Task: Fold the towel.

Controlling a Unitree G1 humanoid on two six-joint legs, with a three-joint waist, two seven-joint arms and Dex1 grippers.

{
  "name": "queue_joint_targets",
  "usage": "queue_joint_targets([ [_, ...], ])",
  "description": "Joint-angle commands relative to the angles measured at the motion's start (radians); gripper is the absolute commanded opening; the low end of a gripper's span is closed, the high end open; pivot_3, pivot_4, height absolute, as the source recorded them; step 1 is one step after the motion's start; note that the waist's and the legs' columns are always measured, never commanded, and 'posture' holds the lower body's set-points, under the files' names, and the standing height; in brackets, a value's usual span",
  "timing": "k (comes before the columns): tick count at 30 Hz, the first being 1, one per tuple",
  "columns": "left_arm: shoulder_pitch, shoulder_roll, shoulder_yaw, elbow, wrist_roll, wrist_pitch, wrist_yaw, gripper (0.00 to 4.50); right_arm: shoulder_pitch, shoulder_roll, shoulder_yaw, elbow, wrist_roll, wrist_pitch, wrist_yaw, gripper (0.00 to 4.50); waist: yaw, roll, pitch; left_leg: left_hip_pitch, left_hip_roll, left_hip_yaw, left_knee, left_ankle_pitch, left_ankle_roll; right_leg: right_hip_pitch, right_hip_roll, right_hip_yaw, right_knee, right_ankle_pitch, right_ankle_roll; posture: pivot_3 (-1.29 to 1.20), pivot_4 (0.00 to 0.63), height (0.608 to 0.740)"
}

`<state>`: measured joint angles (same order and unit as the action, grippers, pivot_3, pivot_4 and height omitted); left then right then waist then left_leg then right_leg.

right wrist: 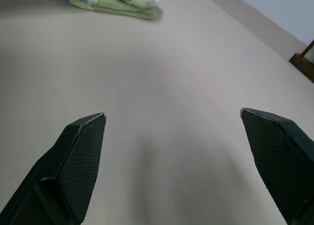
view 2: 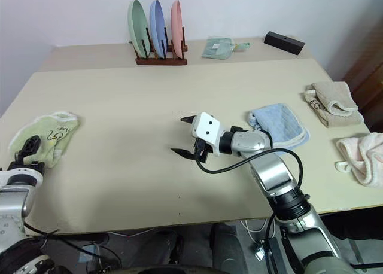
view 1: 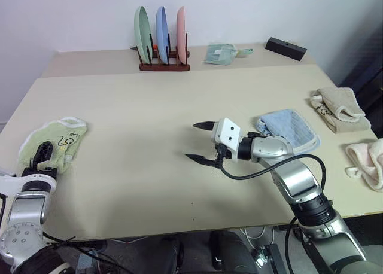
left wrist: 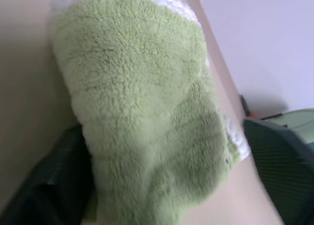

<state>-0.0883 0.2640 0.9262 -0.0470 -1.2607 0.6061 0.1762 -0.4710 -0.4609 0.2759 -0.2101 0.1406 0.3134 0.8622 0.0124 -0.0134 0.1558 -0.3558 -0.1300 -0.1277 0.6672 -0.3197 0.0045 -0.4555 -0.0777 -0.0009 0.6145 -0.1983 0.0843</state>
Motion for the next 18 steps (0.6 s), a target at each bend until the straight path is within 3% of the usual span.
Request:
queue_joint_targets([
  [1,0.090,0.033,0.009,-0.105,-0.051,0.027,-0.011,4.44,-0.004,-0.016,-0.032,-0.010,0.008,-0.028,0.006,4.50,0.000,0.000,0.000,0.000,0.000,0.000,0.000,0.000,0.000,0.000,0.000,0.000,0.000,0.000,0.000,0.00,0.150,0.740],
  [5,0.370,0.117,-0.060,-0.308,0.034,0.077,-0.234,4.44,-0.007,-0.033,-0.106,0.021,0.063,0.007,0.013,4.50,-0.005,0.000,0.000,0.000,0.000,0.001,-0.001,0.000,0.000,-0.001,0.000,0.001,0.000,0.000,0.000,0.00,0.150,0.740],
  [8,0.482,0.170,-0.099,-0.427,0.052,0.060,-0.379,4.44,0.002,-0.047,-0.161,0.026,0.133,0.058,0.035,4.50,0.007,0.001,0.002,0.000,0.000,0.002,-0.001,-0.001,0.001,0.001,0.000,0.001,-0.001,0.000,-0.001,0.00,0.150,0.740],
  [11,0.437,0.272,-0.199,-0.520,0.135,0.048,-0.436,4.44,0.030,-0.070,-0.233,0.033,0.233,0.146,0.073,4.50,0.030,0.002,0.002,0.002,0.000,0.000,-0.001,-0.003,0.004,0.005,0.000,0.000,-0.002,-0.002,-0.003,0.00,0.150,0.740],
  [14,0.294,0.417,-0.498,-0.509,0.449,-0.024,-0.509,4.44,0.080,-0.124,-0.248,0.079,0.190,0.096,0.080,4.50,0.043,0.002,0.002,0.006,-0.001,-0.003,0.000,-0.003,0.006,0.011,-0.001,-0.003,-0.004,-0.002,-0.004,0.00,0.150,0.740],
  [18,0.136,0.428,-0.728,-0.417,0.649,-0.126,-0.584,4.44,0.108,-0.153,-0.278,0.131,0.173,0.044,0.065,4.50,0.019,0.006,0.003,0.009,-0.001,0.003,-0.001,-0.003,0.005,0.012,-0.002,0.000,-0.005,0.000,0.000,0.00,0.150,0.740],
])
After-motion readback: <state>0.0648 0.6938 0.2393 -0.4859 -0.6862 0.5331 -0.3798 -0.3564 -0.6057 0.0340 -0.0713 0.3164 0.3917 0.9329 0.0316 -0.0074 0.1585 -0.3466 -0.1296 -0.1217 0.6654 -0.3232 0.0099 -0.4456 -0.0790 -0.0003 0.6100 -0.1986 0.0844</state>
